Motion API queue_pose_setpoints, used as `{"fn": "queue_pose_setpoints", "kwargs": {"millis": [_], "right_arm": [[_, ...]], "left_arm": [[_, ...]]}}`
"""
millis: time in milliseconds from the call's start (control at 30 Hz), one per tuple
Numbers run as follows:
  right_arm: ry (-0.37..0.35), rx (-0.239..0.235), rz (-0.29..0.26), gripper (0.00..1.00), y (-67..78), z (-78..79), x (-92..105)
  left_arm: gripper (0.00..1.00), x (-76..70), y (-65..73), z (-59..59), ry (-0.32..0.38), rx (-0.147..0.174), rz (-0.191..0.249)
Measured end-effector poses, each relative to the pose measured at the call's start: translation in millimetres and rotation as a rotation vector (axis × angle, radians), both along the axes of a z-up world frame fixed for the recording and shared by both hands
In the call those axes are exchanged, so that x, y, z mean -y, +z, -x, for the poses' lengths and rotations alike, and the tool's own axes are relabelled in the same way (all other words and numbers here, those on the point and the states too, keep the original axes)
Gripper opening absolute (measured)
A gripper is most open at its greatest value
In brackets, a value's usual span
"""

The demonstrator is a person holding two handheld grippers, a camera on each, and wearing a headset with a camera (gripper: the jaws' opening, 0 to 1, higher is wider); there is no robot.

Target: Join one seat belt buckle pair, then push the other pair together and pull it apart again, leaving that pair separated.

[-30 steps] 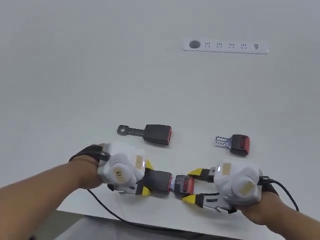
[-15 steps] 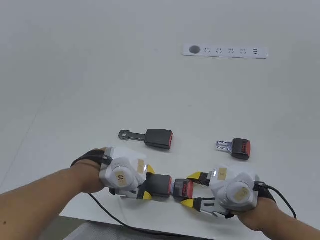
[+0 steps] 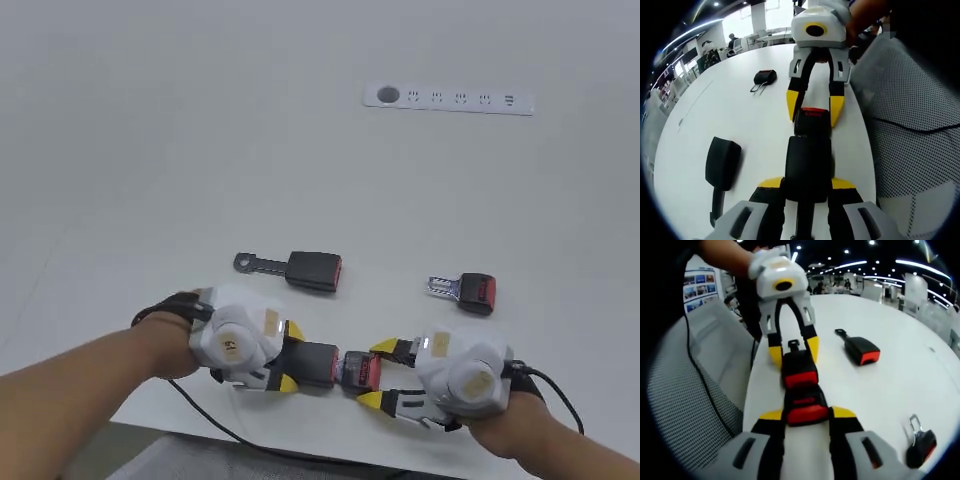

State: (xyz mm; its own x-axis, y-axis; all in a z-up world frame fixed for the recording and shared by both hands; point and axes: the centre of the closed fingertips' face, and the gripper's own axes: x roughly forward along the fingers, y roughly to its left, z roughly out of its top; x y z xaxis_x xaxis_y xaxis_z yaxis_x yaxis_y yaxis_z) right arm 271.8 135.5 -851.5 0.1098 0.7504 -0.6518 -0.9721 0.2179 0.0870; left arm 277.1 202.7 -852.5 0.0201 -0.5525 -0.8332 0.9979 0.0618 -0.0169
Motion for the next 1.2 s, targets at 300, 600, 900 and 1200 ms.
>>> {"fn": "queue_pose_setpoints", "kwargs": {"millis": [300,600,900,1200], "right_arm": [[-0.007,0.014,-0.029,0.33,-0.3,1.3,0.7],[-0.023,0.029,-0.05,0.33,0.3,1.6,1.3],[-0.026,0.075,-0.036,0.33,-0.5,1.8,2.9],[-0.067,0.059,-0.053,0.32,-0.2,0.3,5.3]], "left_arm": [[0.34,-1.2,0.9,-0.1,0.019,0.0,0.036],[0.33,-1.7,1.3,-0.7,0.028,-0.005,0.062],[0.33,-1.8,1.0,-0.9,0.047,-0.011,0.079],[0.33,-2.0,0.9,-0.9,0.038,-0.014,0.083]]}}
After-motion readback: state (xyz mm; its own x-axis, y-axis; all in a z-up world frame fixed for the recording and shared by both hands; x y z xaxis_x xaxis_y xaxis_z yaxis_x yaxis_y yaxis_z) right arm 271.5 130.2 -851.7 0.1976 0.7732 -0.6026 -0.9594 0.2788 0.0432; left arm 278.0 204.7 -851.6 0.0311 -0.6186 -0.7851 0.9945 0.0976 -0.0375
